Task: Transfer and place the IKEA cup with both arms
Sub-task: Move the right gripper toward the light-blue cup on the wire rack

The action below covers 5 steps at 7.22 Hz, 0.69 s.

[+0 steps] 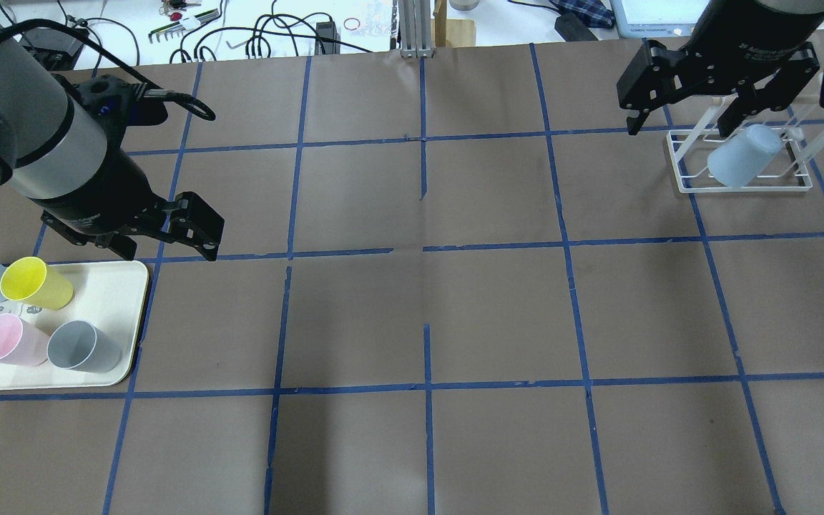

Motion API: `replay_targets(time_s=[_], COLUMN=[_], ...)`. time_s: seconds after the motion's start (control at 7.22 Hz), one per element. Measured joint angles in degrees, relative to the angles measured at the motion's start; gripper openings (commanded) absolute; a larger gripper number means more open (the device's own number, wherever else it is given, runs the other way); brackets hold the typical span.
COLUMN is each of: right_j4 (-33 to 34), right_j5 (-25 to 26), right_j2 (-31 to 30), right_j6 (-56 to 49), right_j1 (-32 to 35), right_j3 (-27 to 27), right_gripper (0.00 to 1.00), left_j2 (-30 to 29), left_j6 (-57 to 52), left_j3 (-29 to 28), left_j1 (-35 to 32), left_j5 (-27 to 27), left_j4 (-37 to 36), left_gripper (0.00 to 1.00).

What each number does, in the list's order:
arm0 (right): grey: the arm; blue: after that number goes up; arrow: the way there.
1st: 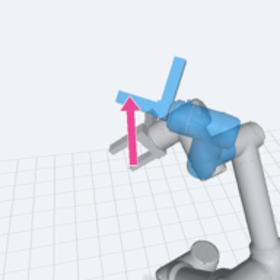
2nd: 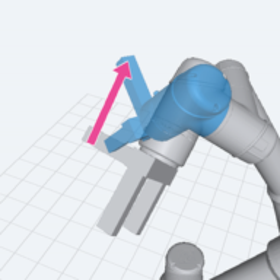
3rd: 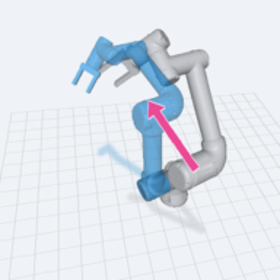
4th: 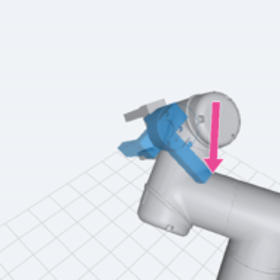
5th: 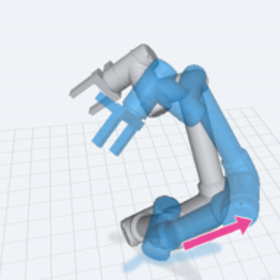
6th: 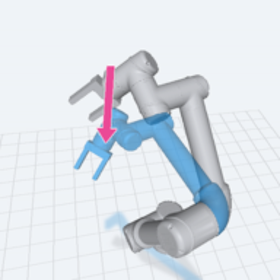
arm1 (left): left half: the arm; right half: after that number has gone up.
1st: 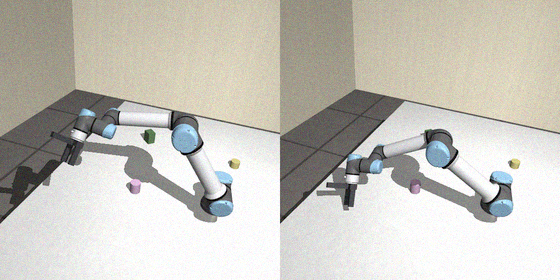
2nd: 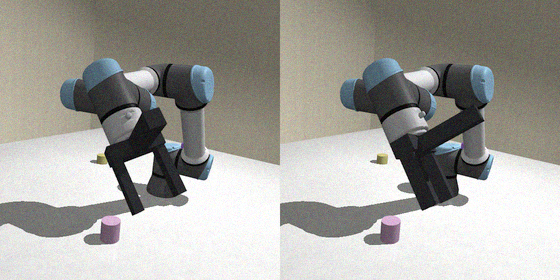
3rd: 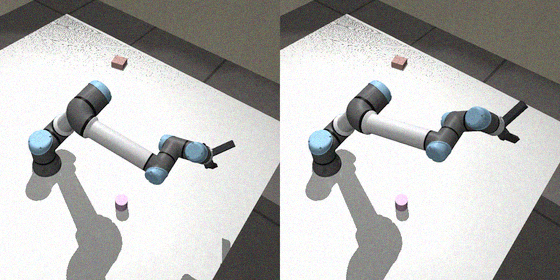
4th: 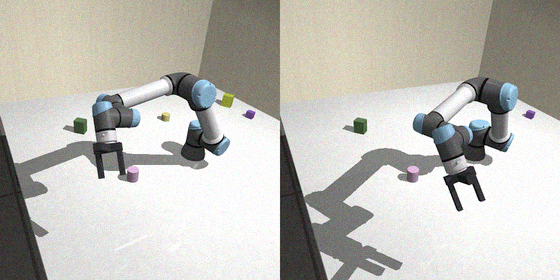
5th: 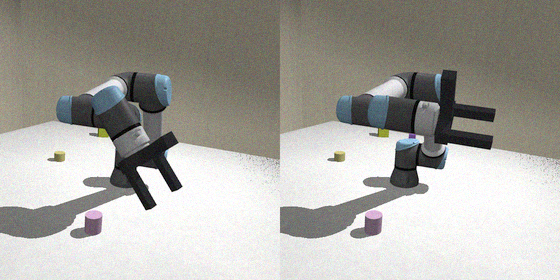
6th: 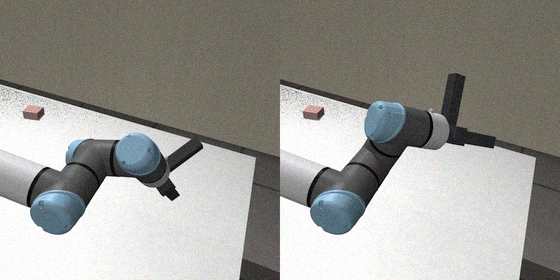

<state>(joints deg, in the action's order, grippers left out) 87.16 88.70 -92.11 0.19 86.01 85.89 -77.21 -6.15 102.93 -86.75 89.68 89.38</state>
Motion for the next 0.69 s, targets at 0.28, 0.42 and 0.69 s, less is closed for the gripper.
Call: replay_targets(time_s=[0.28, 0.42, 0.69], right_j4=[0.0, 0.1, 1.1], right_j5=[0.0, 0.0, 0.1], right_j2=[0.0, 0.2, 1.5], right_j6=[0.2, -0.1, -5.3], right_j1=[0.0, -0.1, -1.7], right_j3=[-0.1, -0.2, -1.6], right_gripper=[1.0, 1.0, 1.0], left_j2=[0.1, 0.1, 0.1], left_j6=[0.0, 0.1, 0.2], left_j3=[-0.2, -0.4, -0.5], left_j1=[0.0, 0.0, -0.1], left_j5=[0.0, 0.0, -0.2], left_j4=[0.0, 0.0, 0.1], left_gripper=[1.0, 1.0, 1.0])
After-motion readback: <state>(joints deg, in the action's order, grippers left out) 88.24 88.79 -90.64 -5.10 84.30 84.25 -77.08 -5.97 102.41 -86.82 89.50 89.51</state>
